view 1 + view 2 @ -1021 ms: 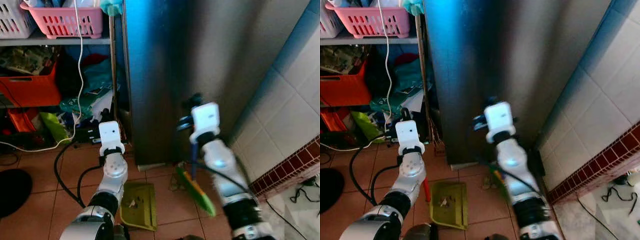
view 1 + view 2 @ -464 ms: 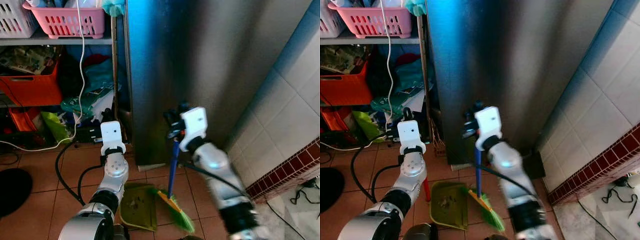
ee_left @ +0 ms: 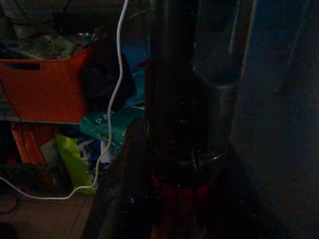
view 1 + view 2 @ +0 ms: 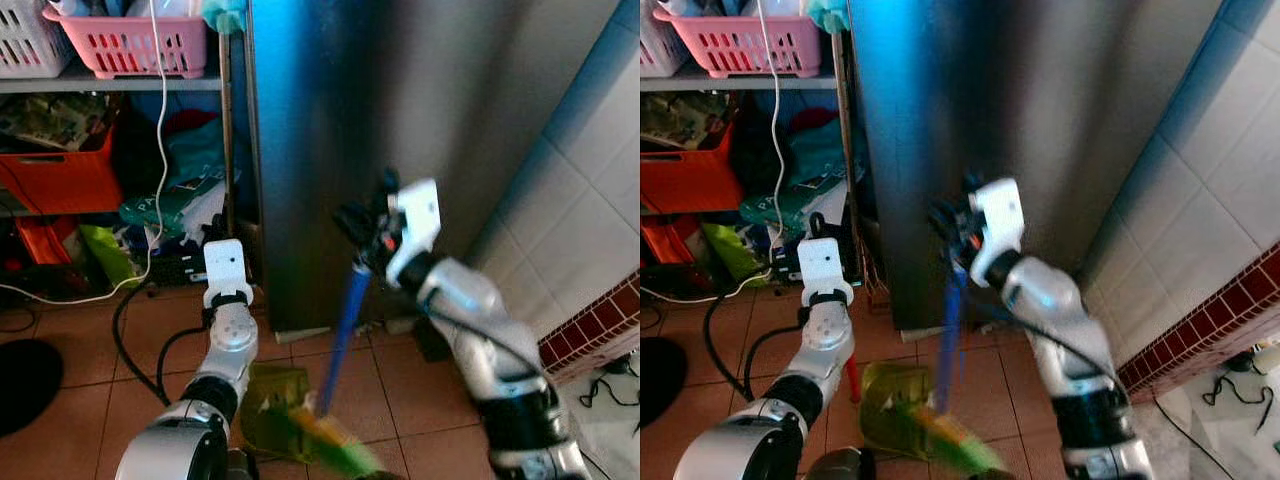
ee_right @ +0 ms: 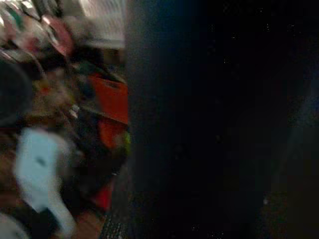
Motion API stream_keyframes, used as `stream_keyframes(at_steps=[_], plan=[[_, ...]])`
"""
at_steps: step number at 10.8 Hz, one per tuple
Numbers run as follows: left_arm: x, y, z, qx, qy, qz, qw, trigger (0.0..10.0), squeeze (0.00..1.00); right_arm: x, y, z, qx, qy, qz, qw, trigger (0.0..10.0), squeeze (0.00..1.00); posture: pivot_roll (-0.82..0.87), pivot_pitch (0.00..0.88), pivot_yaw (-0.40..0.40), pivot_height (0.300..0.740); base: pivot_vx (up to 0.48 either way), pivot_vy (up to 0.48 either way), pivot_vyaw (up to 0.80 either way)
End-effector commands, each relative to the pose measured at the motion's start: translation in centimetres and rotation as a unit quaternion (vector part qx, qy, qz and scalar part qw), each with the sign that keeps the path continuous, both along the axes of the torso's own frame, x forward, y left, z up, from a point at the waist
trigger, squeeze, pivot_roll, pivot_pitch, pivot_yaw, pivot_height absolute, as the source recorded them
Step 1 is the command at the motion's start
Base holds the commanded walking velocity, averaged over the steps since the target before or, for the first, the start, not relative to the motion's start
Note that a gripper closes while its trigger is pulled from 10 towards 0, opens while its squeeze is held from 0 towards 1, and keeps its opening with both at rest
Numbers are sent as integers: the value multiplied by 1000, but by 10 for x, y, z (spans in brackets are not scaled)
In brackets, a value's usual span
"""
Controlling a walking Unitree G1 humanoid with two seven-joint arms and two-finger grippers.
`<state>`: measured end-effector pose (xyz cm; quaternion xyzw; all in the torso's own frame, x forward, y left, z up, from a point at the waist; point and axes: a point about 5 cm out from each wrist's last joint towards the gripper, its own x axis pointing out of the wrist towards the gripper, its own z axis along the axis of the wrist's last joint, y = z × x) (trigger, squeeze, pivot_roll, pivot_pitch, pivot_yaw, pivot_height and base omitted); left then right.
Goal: Sweep floor
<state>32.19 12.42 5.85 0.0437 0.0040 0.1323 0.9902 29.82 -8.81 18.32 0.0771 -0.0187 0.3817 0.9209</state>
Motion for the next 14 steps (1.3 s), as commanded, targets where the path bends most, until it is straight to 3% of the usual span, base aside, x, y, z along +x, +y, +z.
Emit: stream_keyframes(at_steps=[1, 3, 4, 6, 8, 10, 11, 14], plan=[[4, -4, 7, 5, -15, -12, 1000, 10000, 0, 3, -2, 27, 34, -37, -5, 999, 10000, 0, -141, 26, -50, 740, 0, 0, 0], [4, -5, 6, 4, -13, -16, 1000, 10000, 0, 24, -27, 49, 37, -91, -129, 987, 10000, 0, -139, 25, -46, 740, 0, 0, 0], [4, -6, 6, 4, -12, -21, 1000, 10000, 0, 29, -41, 61, 12, -143, -200, 969, 10000, 0, -137, 25, -45, 740, 0, 0, 0], [4, -8, 5, 4, -11, -31, 999, 10000, 0, 32, -51, 69, -25, -188, -254, 949, 10000, 0, -137, 25, -44, 740, 0, 0, 0], [4, -9, 5, 2, -11, -34, 999, 10000, 0, 36, -56, 46, -79, -175, -298, 935, 10000, 0, -128, 25, -48, 740, 0, 0, 0], [3, -9, 5, 0, -12, -36, 999, 10000, 0, 32, -55, 14, -109, -121, -317, 934, 10000, 0, -128, 25, -48, 740, 0, 0, 0], [3, -9, 5, -1, -12, -37, 999, 10000, 0, 29, -56, -2, -103, -78, -333, 934, 10000, 0, -128, 25, -48, 740, 0, 0, 0], [4, -11, 5, -6, -10, -41, 999, 10000, 0, 19, -51, -28, -100, -26, -359, 928, 10000, 0, -129, 20, -47, 740, 0, 0, 0]])
